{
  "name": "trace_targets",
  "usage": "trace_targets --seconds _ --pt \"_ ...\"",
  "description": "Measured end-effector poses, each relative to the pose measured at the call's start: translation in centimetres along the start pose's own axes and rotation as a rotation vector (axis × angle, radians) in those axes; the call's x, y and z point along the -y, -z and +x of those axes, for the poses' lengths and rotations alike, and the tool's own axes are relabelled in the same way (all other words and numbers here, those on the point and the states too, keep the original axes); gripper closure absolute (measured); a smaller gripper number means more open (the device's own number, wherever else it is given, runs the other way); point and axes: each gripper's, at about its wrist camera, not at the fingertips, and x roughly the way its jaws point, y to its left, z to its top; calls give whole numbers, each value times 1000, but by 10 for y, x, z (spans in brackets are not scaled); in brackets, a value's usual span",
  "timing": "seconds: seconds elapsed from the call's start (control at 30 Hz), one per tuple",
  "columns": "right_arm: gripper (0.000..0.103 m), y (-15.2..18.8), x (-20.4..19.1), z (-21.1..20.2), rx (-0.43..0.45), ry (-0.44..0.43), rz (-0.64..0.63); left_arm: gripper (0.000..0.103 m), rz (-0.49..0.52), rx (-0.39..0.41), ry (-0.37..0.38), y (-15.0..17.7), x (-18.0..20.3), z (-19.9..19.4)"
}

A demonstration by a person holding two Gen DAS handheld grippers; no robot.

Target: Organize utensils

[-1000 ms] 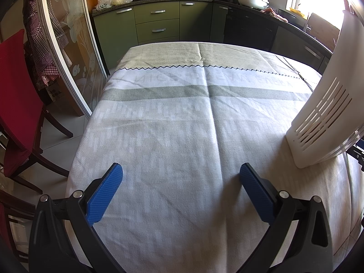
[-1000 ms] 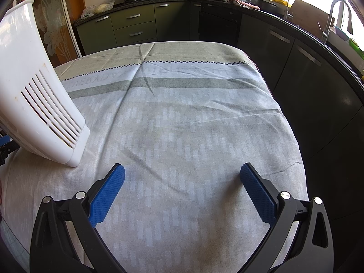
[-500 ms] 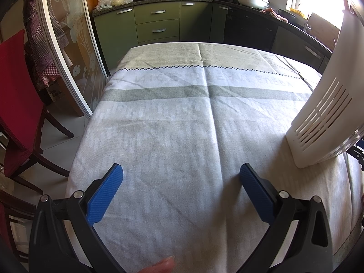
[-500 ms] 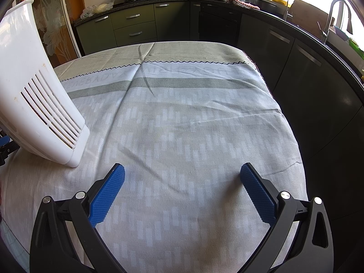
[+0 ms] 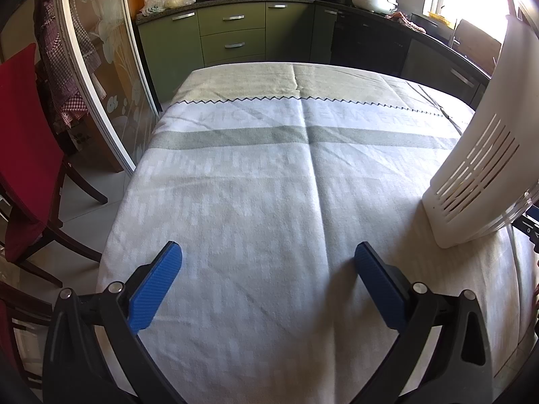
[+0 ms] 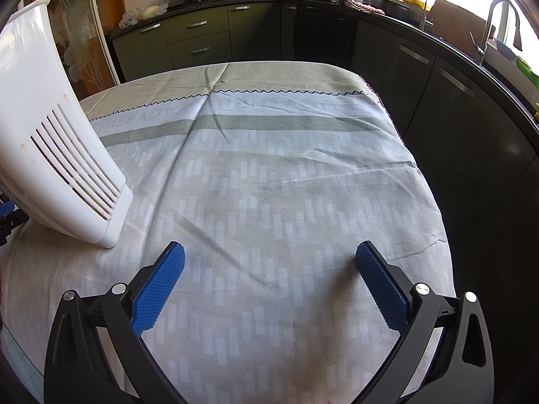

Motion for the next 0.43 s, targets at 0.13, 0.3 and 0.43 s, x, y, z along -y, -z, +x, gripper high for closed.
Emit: trace_targets --seconds 0.13,0.3,0.43 --pt "3 0 0 0 0 0 0 5 1 -1 -1 0 0 1" --pt "3 0 0 0 0 0 0 5 1 -1 0 0 0 1" --pt "3 0 0 0 0 0 0 5 1 -1 -1 0 0 1"
